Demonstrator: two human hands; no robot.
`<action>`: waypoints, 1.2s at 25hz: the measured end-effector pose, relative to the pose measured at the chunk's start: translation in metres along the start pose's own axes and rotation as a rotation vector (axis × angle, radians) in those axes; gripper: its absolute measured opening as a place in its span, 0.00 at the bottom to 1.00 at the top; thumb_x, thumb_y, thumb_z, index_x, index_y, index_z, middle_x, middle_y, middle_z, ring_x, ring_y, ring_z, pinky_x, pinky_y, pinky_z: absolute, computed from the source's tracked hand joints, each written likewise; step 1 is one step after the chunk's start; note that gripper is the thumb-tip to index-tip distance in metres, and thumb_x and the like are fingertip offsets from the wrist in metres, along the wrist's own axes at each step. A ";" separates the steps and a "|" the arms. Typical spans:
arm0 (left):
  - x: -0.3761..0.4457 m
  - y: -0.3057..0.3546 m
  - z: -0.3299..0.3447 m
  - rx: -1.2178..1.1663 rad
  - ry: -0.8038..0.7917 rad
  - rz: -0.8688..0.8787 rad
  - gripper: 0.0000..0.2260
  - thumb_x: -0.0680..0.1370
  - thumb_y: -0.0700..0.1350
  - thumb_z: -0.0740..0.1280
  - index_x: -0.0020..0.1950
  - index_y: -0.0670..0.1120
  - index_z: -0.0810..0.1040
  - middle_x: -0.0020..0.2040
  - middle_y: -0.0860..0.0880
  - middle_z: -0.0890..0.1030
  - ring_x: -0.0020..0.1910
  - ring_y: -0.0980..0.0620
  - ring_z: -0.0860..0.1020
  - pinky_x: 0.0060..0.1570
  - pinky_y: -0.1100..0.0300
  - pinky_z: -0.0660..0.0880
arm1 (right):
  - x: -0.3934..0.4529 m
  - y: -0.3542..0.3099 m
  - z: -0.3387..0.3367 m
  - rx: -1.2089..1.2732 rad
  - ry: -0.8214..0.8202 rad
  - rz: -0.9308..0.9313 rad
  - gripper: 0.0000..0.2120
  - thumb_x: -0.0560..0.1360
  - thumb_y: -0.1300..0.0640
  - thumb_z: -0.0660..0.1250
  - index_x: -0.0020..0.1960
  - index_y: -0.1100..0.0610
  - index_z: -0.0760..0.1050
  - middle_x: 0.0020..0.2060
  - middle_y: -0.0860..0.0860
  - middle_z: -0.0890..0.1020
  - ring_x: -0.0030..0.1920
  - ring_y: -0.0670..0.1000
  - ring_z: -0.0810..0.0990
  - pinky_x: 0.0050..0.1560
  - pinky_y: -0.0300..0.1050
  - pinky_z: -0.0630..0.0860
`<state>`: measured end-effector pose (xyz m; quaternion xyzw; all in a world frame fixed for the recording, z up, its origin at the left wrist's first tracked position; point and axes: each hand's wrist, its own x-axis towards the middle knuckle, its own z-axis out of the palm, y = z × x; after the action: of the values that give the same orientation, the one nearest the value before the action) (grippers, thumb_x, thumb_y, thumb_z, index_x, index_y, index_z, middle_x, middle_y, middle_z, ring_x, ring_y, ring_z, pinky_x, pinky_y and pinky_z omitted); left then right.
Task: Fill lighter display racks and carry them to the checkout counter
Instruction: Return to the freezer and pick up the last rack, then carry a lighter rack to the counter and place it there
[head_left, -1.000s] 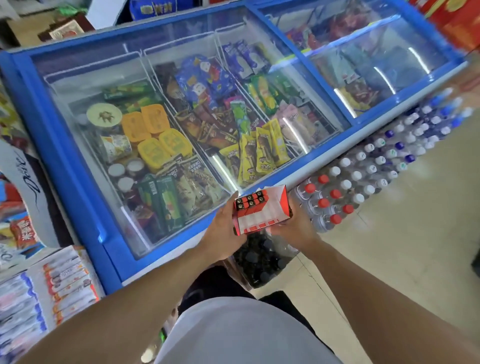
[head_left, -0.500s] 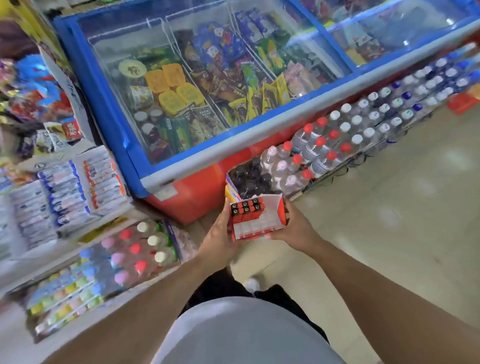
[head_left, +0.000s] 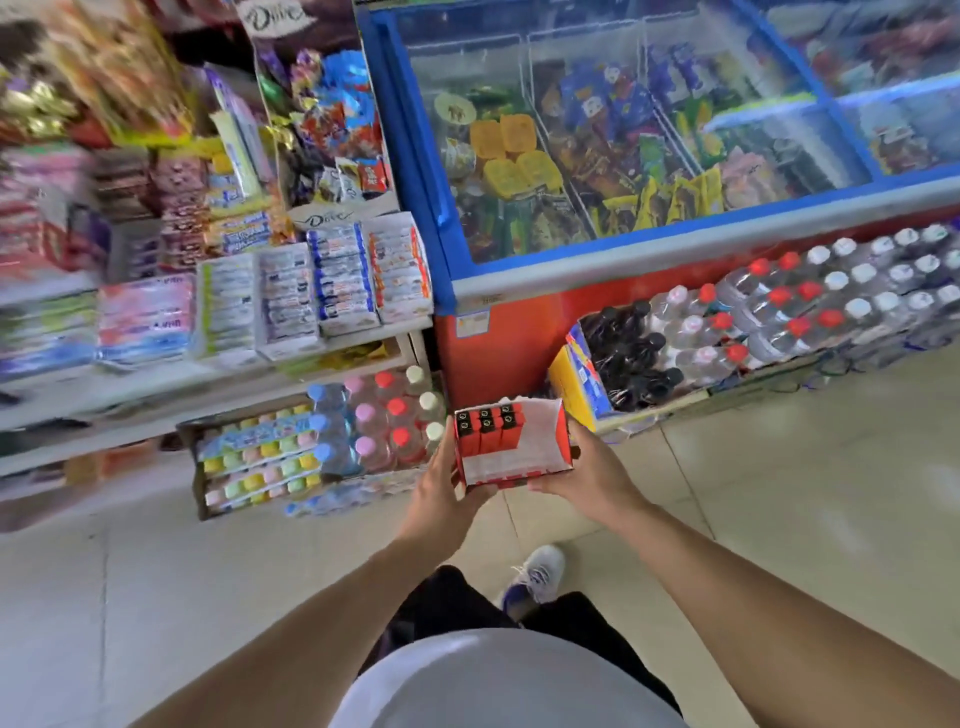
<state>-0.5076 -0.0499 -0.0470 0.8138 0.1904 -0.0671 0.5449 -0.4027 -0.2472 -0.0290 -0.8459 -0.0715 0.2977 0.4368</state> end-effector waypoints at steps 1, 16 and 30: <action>-0.008 -0.007 -0.014 -0.014 0.000 -0.010 0.43 0.76 0.48 0.76 0.77 0.74 0.50 0.67 0.63 0.76 0.67 0.59 0.75 0.66 0.57 0.73 | -0.005 -0.008 0.016 -0.008 0.008 -0.012 0.42 0.62 0.62 0.83 0.69 0.44 0.68 0.53 0.33 0.79 0.52 0.29 0.77 0.49 0.24 0.70; -0.099 -0.108 -0.191 -0.052 0.116 -0.080 0.43 0.72 0.56 0.78 0.79 0.66 0.56 0.66 0.58 0.78 0.63 0.56 0.78 0.60 0.56 0.77 | -0.047 -0.110 0.203 -0.060 -0.024 -0.144 0.35 0.64 0.59 0.82 0.65 0.39 0.72 0.48 0.39 0.85 0.49 0.39 0.83 0.53 0.38 0.78; -0.238 -0.226 -0.410 -0.205 0.546 -0.177 0.39 0.73 0.53 0.78 0.65 0.83 0.57 0.62 0.61 0.81 0.57 0.65 0.80 0.53 0.68 0.77 | -0.042 -0.272 0.459 -0.244 -0.361 -0.362 0.31 0.66 0.53 0.82 0.64 0.46 0.74 0.49 0.39 0.83 0.49 0.44 0.83 0.44 0.34 0.73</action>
<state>-0.8529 0.3430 -0.0039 0.7228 0.4059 0.1264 0.5447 -0.6590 0.2224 -0.0005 -0.7989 -0.3333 0.3498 0.3582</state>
